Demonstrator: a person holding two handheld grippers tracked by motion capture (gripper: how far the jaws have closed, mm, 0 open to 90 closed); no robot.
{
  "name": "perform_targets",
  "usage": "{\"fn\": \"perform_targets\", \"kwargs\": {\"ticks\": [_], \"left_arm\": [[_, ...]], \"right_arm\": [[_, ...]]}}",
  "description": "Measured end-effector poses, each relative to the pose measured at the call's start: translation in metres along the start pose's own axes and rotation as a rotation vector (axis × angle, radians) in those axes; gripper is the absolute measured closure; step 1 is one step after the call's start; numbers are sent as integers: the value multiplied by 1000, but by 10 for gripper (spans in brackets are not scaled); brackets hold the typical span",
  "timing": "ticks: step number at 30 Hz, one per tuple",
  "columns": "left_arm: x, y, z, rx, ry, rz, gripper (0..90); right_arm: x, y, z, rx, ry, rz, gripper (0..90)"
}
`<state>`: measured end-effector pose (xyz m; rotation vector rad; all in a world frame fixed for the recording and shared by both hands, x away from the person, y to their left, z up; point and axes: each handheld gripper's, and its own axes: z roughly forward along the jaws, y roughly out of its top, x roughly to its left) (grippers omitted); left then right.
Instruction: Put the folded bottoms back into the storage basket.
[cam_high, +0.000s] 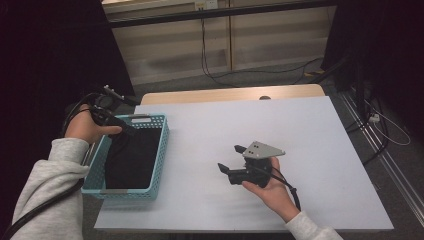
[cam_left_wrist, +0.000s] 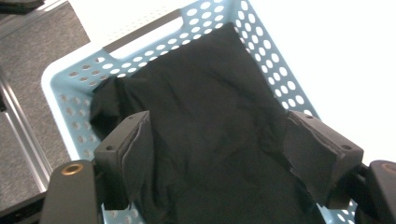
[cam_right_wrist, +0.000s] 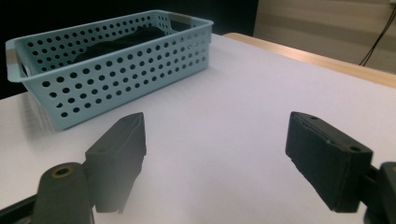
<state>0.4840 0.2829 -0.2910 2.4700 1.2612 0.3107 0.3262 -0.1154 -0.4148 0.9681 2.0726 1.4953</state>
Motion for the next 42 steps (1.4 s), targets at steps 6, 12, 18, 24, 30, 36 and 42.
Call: {"fn": "perform_targets", "kwargs": {"ticks": [6,12,18,24,30,36,42], "left_arm": [[-14,5,4,-8,-18,18,244],[-24,5,9,-10,-36,29,239],[-28,3,14,-19,-39,37,239],[-19,-13,24,-41,-34,10,239],[-1,-42,42,-45,-27,-12,329],[15,-68,56,19,7,-49,601],[24,-87,73,82,3,-59,780]], "right_arm": [[-11,-11,-15,9,-16,8,188],[-21,-20,-27,14,-37,23,183],[-29,-25,-36,5,-45,47,183],[-31,-29,-39,8,-50,47,182],[-32,-31,-42,3,-57,45,182],[-34,-33,-43,7,-63,47,182],[-34,-34,-44,6,-62,47,183]]}}
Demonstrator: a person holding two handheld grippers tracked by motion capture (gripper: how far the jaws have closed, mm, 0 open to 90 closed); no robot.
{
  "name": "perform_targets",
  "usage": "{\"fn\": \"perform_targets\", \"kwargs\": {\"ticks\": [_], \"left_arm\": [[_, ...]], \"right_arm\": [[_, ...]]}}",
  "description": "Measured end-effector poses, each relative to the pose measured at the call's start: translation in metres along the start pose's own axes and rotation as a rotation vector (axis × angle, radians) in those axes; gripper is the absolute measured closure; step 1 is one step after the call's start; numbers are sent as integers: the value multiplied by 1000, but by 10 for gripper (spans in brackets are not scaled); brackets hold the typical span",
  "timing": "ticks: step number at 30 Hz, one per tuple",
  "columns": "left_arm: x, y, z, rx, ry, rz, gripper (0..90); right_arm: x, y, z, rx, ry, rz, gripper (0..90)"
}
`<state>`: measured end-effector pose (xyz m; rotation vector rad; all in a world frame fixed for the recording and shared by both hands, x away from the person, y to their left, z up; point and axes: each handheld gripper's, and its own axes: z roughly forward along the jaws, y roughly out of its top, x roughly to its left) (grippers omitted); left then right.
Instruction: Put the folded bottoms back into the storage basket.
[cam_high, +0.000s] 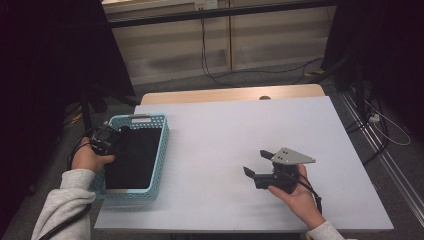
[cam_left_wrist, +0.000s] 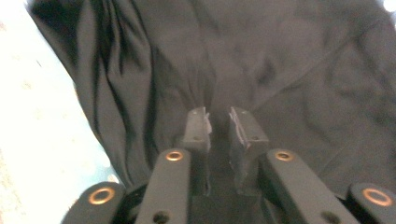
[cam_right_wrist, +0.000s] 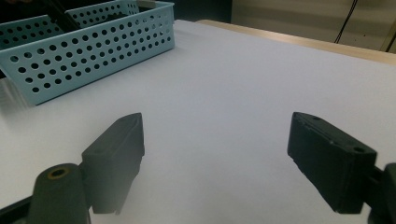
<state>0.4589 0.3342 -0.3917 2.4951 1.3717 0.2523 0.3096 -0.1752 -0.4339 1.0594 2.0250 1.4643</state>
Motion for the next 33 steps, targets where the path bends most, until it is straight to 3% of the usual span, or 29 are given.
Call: {"fn": "perform_targets", "kwargs": {"ticks": [3,5,11,17,22,33], "left_arm": [[2,-5,9,27,15,-3,801],[2,-7,13,29,-8,-3,815],[2,-8,22,22,-20,-16,830],[2,-9,25,37,-44,-22,892],[5,-14,23,92,-33,-41,900],[17,-33,20,105,-34,-86,900]], "right_arm": [[0,0,0,1,1,-2,182],[1,-1,1,1,2,-1,183],[1,-1,2,0,2,-6,182],[1,-2,3,7,3,-12,182],[1,-3,3,8,1,-11,182],[1,-4,4,17,3,-14,180]]}}
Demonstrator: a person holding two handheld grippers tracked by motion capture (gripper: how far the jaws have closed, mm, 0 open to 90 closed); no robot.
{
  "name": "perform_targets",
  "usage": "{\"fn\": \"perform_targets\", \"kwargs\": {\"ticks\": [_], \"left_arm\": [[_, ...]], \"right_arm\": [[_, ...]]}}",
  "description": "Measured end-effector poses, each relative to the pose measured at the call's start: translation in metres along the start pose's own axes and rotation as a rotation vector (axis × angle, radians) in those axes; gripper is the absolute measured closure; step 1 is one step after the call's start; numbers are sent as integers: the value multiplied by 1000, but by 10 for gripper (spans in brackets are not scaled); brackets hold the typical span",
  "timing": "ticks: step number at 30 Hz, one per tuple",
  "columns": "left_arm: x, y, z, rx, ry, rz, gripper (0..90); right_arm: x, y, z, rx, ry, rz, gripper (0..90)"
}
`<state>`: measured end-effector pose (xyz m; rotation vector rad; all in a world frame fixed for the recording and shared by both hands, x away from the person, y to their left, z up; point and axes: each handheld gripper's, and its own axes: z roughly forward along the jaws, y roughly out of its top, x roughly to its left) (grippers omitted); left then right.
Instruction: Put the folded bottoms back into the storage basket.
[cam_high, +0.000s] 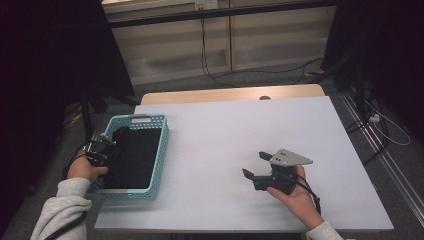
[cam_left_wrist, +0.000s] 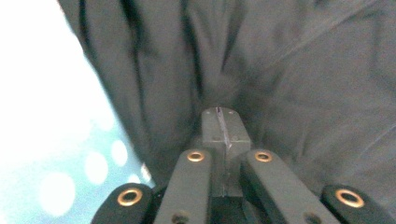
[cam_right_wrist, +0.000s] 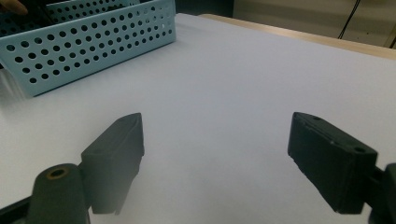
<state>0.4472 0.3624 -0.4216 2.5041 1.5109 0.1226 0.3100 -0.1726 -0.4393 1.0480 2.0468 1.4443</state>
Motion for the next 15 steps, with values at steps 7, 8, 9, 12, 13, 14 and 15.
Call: {"fn": "perform_targets", "kwargs": {"ticks": [7,8,9,12,13,14,15], "left_arm": [[-3,5,-8,-39,-4,-13,879],[-3,5,-8,-39,-4,-13,865],[-6,12,-12,-62,-5,-6,860],[-13,22,-18,-99,-3,1,843],[-17,26,-19,-111,-10,3,838],[-19,29,-20,-113,-6,9,837],[-22,32,-21,-111,-1,17,829]], "right_arm": [[1,0,1,-1,0,-4,178],[1,0,1,-1,0,-3,178],[1,0,1,-1,2,-2,178],[0,0,2,0,2,-3,177],[0,0,1,0,-1,-4,177],[0,0,1,-1,-1,0,177],[0,1,1,-2,0,0,177]]}}
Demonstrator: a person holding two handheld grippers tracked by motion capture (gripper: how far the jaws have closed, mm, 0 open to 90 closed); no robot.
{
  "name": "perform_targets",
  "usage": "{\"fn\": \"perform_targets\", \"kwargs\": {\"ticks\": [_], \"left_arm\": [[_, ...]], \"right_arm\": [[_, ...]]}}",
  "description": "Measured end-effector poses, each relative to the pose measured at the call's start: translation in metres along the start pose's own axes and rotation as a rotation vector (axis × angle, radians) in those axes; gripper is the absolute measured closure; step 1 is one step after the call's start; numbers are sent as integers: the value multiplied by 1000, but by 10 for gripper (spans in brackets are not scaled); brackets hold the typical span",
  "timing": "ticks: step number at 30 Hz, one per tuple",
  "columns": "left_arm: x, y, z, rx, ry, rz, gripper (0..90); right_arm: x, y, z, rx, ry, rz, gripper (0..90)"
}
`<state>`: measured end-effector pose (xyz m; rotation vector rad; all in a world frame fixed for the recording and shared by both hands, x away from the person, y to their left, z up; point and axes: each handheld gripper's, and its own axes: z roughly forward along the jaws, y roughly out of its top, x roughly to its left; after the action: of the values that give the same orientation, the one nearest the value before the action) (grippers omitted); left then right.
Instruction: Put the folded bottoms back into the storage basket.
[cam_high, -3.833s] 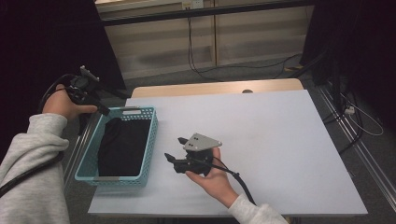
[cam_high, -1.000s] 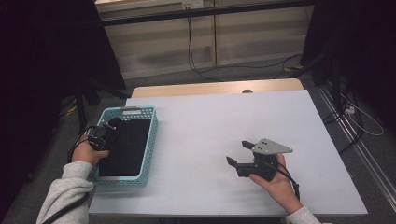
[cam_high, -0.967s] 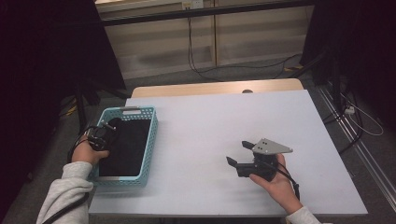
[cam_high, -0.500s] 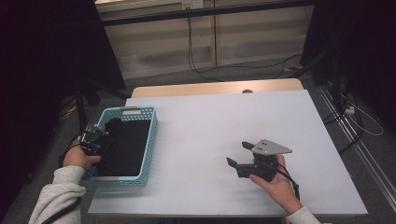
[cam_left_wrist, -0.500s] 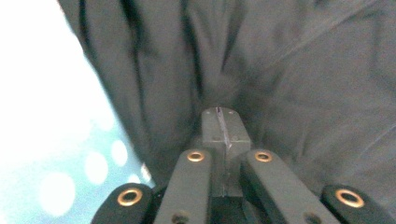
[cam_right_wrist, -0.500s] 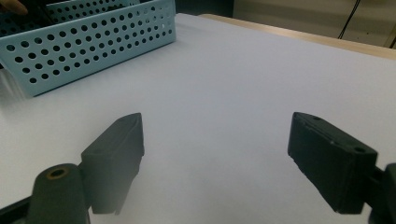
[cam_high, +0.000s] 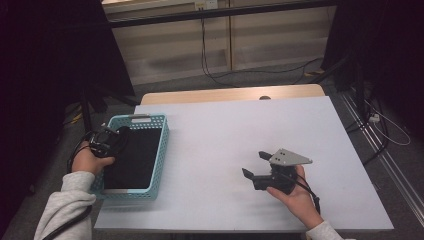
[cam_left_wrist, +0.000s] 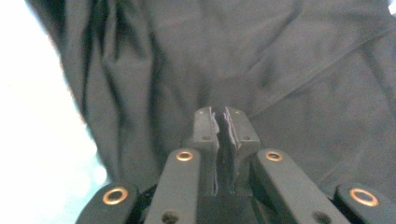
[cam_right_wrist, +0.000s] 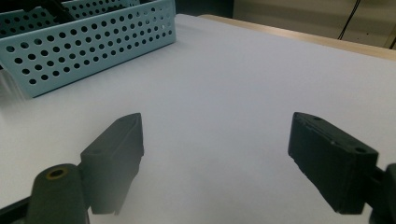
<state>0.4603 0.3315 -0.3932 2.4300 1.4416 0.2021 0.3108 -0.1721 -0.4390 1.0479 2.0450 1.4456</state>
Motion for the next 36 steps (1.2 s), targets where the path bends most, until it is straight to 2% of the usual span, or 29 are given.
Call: {"fn": "perform_targets", "kwargs": {"ticks": [3,5,8,10,11,14,18,24,26,33,36], "left_arm": [[-9,8,-3,-35,-31,12,768],[-15,13,-7,-51,-34,16,721],[-26,22,-13,-80,-53,42,650],[-35,27,-18,-103,-61,41,602],[-38,30,-20,-111,-63,56,571],[-52,39,-26,-150,-78,64,462],[-71,49,-31,-165,-96,108,422],[-97,59,-29,-181,-132,140,351],[-106,61,-28,-192,-140,138,326],[-132,65,-22,-205,-172,202,277],[-141,65,-19,-215,-185,210,256]], "right_arm": [[-1,0,-1,0,1,1,176],[-3,0,-2,4,-1,0,173],[-5,-1,-5,8,-5,-3,171],[-6,-1,-7,8,-7,-1,171],[-7,-1,-8,10,-8,0,171],[-10,-3,-12,16,-6,2,171],[-15,-5,-17,25,-1,13,170],[-22,-8,-25,30,-7,25,170],[-23,-9,-27,32,-7,27,170],[-29,-14,-33,38,-4,48,169],[-31,-15,-37,37,-9,51,169]]}}
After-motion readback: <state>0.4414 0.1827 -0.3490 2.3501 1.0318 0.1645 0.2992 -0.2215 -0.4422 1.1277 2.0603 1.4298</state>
